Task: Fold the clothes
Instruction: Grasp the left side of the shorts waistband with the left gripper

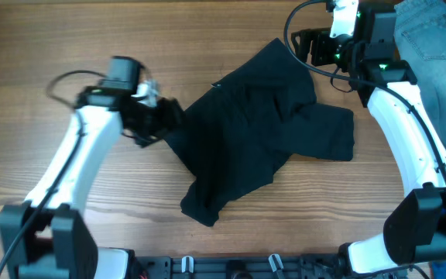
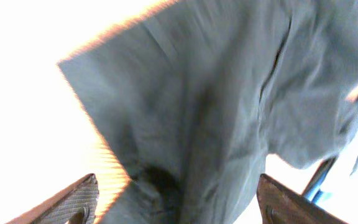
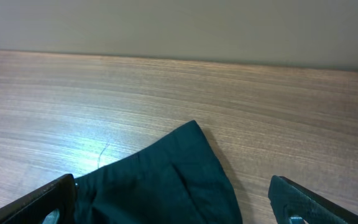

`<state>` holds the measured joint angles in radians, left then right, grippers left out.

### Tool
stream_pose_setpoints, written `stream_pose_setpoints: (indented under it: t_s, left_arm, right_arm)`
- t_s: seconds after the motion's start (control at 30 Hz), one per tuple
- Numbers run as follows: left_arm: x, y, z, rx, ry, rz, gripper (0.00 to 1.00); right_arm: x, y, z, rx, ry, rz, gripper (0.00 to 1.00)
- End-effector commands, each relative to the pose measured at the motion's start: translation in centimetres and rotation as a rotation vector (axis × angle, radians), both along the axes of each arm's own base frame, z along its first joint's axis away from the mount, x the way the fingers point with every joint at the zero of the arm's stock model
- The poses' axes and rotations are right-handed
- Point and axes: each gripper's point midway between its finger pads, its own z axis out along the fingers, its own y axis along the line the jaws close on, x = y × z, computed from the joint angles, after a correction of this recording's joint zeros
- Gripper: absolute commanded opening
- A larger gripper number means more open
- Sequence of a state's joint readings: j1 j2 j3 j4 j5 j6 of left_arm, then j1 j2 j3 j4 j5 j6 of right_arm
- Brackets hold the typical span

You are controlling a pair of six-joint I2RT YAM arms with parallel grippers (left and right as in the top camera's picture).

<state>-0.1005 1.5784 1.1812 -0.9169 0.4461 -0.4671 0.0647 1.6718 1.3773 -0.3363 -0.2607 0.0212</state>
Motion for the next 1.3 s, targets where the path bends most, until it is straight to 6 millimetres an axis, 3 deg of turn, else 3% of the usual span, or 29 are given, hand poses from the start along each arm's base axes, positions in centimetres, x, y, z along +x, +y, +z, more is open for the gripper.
stream_pose_setpoints:
  t_s: [0.0, 0.23, 0.33, 0.57, 0.67, 1.0, 1.27]
  left_arm:
    - [1.2, 5.3, -0.7, 0.106, 0.030, 0.205, 0.85]
    - [-0.6, 8.1, -4.7, 0.272, 0.166, 0.378, 0.77]
    - [-0.6, 7.3, -6.1, 0.253, 0.165, 0.429, 0.71]
    - [1.2, 3.5, -7.7, 0.220, 0.025, 0.367, 0.70]
    - [1.2, 3.8, -8.0, 0.291, 0.002, 0.363, 0.70]
    - [0.6, 3.7, -11.7, 0.325, 0.094, 0.344, 0.68]
    - [1.8, 2.8, -12.0, 0.298, 0.050, 0.334, 0.66]
  right_arm:
    - [0.5, 0.6, 0.1, 0.023, -0.004, 0.024, 1.00]
    - [0.4, 0.6, -1.4, 0.019, 0.038, 0.022, 0.99]
    - [0.2, 0.4, -2.2, 0.011, 0.067, 0.014, 0.99]
    - [0.0, 0.6, -3.5, 0.015, 0.109, 0.019, 1.00]
    - [-0.3, 0.6, -3.8, 0.013, 0.125, 0.019, 0.99]
    - [-1.2, 0.9, -4.7, 0.013, 0.180, 0.027, 1.00]
    - [-1.3, 1.9, -4.6, 0.013, 0.176, 0.049, 1.00]
